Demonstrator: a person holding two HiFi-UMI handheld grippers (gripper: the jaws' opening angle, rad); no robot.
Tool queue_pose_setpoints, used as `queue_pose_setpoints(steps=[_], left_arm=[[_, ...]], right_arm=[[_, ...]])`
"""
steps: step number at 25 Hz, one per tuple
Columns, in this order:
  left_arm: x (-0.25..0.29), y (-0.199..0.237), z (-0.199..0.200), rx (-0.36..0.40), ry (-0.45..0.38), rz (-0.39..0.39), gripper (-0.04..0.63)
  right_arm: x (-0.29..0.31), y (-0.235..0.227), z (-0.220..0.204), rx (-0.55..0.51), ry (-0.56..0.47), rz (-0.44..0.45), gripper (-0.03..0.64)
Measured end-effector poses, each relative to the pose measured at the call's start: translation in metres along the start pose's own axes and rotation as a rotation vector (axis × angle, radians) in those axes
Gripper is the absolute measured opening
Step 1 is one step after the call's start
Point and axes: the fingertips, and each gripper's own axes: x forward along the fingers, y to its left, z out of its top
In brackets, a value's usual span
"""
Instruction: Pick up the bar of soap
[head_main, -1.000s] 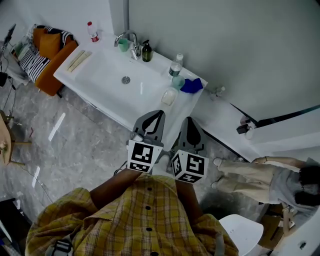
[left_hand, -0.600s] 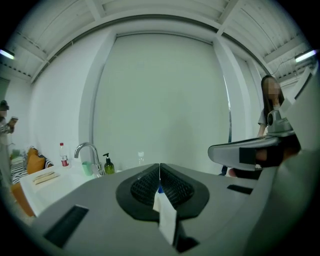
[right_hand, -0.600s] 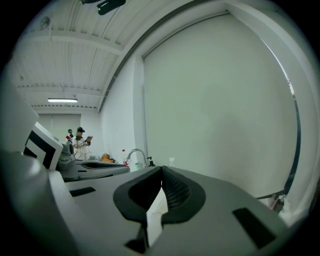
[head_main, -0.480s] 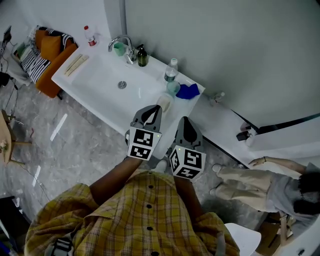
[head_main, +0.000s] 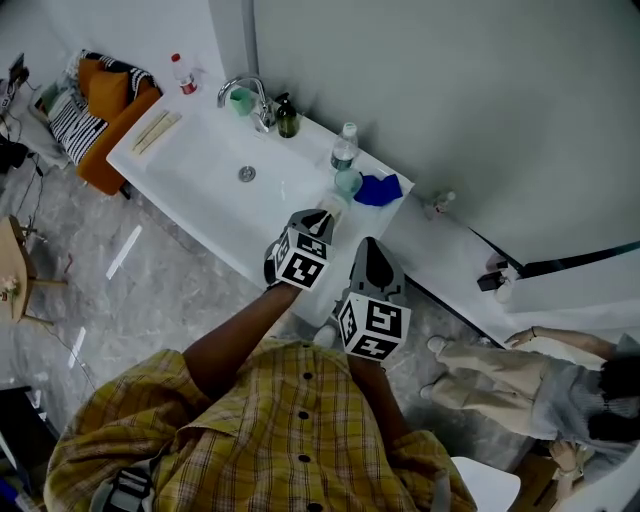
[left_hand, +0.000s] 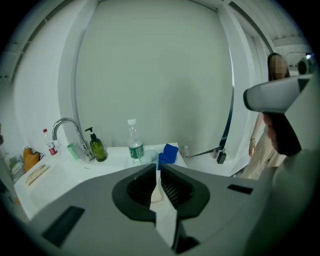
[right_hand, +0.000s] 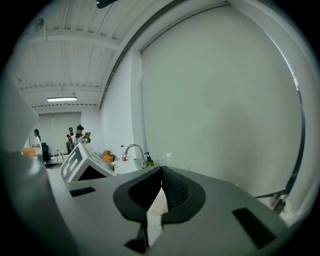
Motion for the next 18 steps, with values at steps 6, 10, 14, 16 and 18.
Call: queue_pose_setpoints(steps=[6, 10, 14, 16, 18], left_arm=[[0.033, 0.0, -0.014, -0.042, 0.065, -0.012, 0.072], [0.055, 0.004, -0.032, -0.061, 0.143, -0.024, 0.129], [0.074, 0.006, -0.046, -0.056, 0.194, -0.023, 0.18], [0.084, 0.008, -0.051, -0.061, 0.219, -0.023, 0.201], [0.094, 0.008, -0.058, -0.078, 0.254, -0.03, 0.215]], right_arm=[[0.005, -0.011, -0.004, -0.001, 0.016, 0.004, 0.018], [0.009, -0.018, -0.005, -0.004, 0.024, 0.002, 0.018], [0.009, -0.026, -0.006, -0.006, 0.028, -0.002, 0.018], [0.011, -0.031, -0.007, -0.007, 0.029, -0.008, 0.018], [0.013, -0.035, -0.008, -0.004, 0.035, -0.011, 0.018]])
